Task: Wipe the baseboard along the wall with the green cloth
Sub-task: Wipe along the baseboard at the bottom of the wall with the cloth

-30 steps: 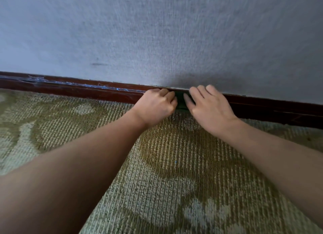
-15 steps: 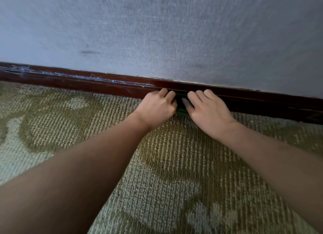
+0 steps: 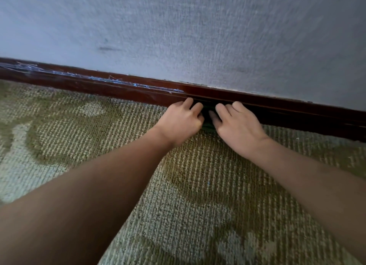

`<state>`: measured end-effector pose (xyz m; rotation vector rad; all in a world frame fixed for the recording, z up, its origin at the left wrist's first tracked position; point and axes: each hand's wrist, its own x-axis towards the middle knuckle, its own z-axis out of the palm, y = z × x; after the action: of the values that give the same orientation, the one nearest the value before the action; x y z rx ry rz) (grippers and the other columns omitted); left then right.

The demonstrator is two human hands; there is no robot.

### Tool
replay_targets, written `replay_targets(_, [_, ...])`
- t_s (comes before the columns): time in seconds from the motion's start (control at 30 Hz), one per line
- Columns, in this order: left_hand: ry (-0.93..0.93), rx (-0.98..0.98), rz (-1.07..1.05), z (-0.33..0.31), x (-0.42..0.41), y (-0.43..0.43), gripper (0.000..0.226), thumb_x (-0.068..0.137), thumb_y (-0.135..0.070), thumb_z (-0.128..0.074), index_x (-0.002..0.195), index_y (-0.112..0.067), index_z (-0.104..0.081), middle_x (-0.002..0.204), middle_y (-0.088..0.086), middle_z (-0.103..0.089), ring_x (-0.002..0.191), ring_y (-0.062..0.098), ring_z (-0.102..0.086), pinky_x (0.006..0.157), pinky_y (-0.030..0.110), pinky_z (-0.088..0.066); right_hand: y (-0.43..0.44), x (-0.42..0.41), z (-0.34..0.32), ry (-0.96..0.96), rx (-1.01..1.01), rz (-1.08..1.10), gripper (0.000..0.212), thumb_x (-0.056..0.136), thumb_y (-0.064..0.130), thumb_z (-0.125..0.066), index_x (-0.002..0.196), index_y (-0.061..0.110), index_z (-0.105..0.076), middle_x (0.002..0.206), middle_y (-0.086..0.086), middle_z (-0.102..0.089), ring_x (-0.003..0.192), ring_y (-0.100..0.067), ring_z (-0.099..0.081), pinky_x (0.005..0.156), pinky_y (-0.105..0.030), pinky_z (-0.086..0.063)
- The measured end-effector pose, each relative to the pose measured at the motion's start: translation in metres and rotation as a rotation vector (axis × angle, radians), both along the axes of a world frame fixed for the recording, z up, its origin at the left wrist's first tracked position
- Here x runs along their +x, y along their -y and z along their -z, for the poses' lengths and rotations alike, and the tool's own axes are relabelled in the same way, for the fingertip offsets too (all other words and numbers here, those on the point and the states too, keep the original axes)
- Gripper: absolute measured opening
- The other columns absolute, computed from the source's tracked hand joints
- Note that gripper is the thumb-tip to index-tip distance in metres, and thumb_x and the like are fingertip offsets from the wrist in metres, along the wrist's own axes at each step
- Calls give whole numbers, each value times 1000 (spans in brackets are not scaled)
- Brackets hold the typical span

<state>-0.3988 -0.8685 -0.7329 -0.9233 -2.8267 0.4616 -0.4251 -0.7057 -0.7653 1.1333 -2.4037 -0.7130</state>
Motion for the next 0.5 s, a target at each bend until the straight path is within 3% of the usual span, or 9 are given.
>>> replay_targets(0.07, [-24,1,17,-5,0,3,8,59,-4,-68,65,-9,-70,68,5,-63,61,23,-60,47,24,-48,4,1,-8,-4,11,-4,27,78,28,-63,103,22,-71,83,9,-60,70,-8,-59,71,-22,-42])
replay_targets(0.23, [-49,31,36,-23,3,10,24,68,-3,-45,66,-6,-69,69,8,-62,62,26,-60,50,26,-48,9,6,-32,28,-35,7,25,80,27,-60,102,21,-70,84,8,-59,72,-9,-59,73,-22,-42])
replay_targets(0.33, [-86,44,41,-33,7,14,27,72,-4,-43,68,-5,-70,72,10,-63,66,28,-61,56,29,-50,9,12,-45,26,-11,17,30,84,25,-54,112,20,-65,91,8,-59,79,-9,-59,75,-21,-42])
replay_targets(0.43, [-100,80,44,-41,8,18,22,73,-3,-50,72,-1,-72,74,12,-67,69,31,-62,58,33,-52,17,15,-61,29,-17,30,29,81,23,-52,105,19,-69,91,8,-62,80,-8,-61,75,-20,-42])
replay_targets(0.5, [-99,100,43,-43,6,23,33,76,-5,-39,74,0,-72,75,12,-69,71,31,-63,58,33,-52,22,16,-71,55,-19,33,32,81,21,-47,103,20,-69,92,7,-61,82,-8,-60,78,-20,-42])
